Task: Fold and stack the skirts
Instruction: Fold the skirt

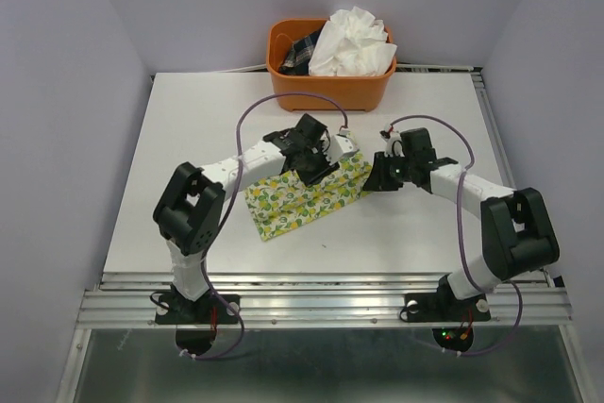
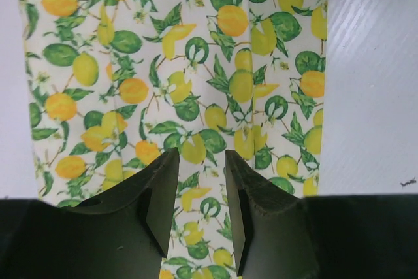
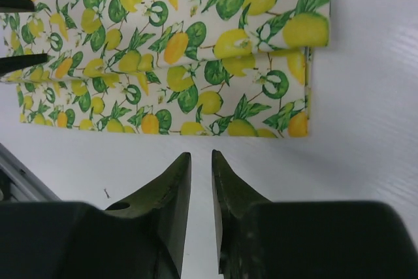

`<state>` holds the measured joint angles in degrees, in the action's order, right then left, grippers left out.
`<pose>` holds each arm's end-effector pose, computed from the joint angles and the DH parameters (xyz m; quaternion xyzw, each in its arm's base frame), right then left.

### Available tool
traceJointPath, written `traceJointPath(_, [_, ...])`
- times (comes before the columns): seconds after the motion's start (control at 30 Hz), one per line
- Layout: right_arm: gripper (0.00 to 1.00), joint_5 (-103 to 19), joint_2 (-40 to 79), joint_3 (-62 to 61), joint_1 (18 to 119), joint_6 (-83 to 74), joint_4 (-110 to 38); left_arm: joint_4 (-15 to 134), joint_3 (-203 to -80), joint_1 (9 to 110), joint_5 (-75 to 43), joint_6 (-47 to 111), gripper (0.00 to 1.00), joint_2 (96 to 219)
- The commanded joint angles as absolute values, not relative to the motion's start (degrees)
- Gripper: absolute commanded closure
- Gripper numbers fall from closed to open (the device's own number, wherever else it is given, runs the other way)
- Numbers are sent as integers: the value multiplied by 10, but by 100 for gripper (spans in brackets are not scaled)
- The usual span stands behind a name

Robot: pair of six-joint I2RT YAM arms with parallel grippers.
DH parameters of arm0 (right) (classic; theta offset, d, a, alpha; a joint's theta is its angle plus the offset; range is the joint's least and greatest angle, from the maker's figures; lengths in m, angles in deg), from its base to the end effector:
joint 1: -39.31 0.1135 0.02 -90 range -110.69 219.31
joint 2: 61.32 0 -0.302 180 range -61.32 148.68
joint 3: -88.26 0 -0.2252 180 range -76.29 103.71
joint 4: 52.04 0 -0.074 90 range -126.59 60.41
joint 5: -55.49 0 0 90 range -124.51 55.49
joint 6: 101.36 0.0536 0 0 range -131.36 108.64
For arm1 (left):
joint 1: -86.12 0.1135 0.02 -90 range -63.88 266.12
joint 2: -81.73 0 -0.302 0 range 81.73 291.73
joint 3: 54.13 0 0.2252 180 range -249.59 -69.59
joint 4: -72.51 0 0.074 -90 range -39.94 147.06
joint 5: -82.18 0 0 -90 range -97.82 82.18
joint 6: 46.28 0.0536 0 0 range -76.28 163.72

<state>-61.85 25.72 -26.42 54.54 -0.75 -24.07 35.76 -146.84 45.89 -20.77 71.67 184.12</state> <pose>0.2756 0.1005 0.2390 -0.1181 0.9081 0.2911 0.2767 0.2929 -0.2635 0.2791 0.5518 0.7407 -0.1436 0.3554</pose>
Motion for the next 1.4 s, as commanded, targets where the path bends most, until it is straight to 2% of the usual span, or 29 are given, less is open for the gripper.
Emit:
traceJointPath(0.0, [76,-662,265,-301,539,118,-351,357,-1515,442,-219,706,53,1879])
traceJointPath(0.3, [79,-652,336,-330,539,138,-412,374,-1512,424,-195,711,53,1920])
traceJointPath(0.43, [79,-655,356,-325,539,139,-412,361,-1518,418,-194,719,59,1936])
traceJointPath(0.57, [80,-661,357,-325,539,145,-412,357,-1513,416,-200,719,60,1939])
traceJointPath(0.6, [80,-662,355,-329,539,148,-412,357,-1512,416,-201,719,62,1939])
traceJointPath(0.63, [80,-662,354,-332,539,152,-412,357,-1511,416,-201,720,70,1940])
traceJointPath(0.7, [80,-660,351,-338,539,162,-412,354,-1511,416,-205,719,79,1943])
traceJointPath(0.8, [80,-661,355,-338,539,169,-412,348,-1511,416,-212,718,88,1942])
traceJointPath(0.83, [80,-662,358,-338,539,170,-411,347,-1510,416,-216,718,95,1938])
traceJointPath(0.9, [80,-662,361,-337,539,171,-412,344,-1509,416,-221,718,100,1934])
traceJointPath(1.37, [80,-667,352,-345,539,173,-415,263,-1526,411,-271,698,100,1897])
